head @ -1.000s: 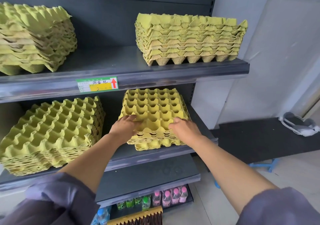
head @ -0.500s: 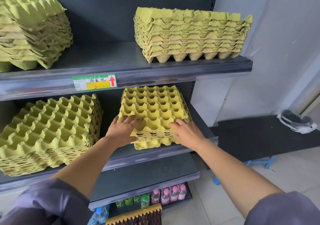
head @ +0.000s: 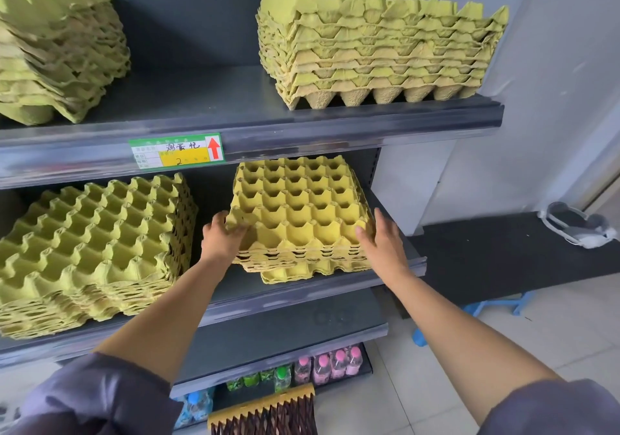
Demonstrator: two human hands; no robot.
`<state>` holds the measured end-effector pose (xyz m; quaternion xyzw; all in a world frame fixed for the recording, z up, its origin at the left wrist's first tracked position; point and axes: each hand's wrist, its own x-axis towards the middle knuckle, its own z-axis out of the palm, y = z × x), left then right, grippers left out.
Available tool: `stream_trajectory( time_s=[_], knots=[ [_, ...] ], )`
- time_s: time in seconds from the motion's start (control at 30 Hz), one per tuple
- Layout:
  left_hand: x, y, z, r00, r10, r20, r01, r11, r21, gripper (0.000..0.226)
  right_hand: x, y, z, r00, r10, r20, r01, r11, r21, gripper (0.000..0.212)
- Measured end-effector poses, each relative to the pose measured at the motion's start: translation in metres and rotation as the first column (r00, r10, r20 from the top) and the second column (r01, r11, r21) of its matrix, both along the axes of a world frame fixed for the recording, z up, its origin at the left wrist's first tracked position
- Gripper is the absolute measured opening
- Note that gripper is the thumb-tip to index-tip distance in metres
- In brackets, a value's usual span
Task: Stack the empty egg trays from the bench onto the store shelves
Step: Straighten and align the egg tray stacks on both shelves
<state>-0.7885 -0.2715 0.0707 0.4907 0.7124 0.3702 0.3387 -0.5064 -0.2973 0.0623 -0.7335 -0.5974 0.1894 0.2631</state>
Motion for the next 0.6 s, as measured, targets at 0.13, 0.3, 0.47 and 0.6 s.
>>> stream_trajectory(
  time_s=[0.13,0.3,0.47,0.6],
  knots=[
    [0.001,-0.001,-0.004,0.997,-0.014,0.078,0.024,0.991,-0.129,0.055,-0.008,0.011,0.003,0.976,-0.098,-0.195,0.069,0.987,-0.148,0.054],
    [0.000,0.000,-0.003,0.996,-0.025,0.081,0.031,0.997,-0.069,0.050,-0.013,0.014,0.013,0.934,-0.141,-0.329,0.080,0.978,-0.193,0.060],
    [-0.002,0.003,0.002,0.983,0.024,0.184,-0.026,1.000,0.009,0.053,-0.014,0.019,0.025,0.885,-0.157,-0.438,0.085,0.980,-0.181,0.044],
    [-0.002,0.006,0.006,0.959,0.035,0.282,-0.037,0.999,0.000,0.051,-0.011,0.023,0.037,0.875,-0.143,-0.463,0.063,0.981,-0.183,0.028]
  ],
)
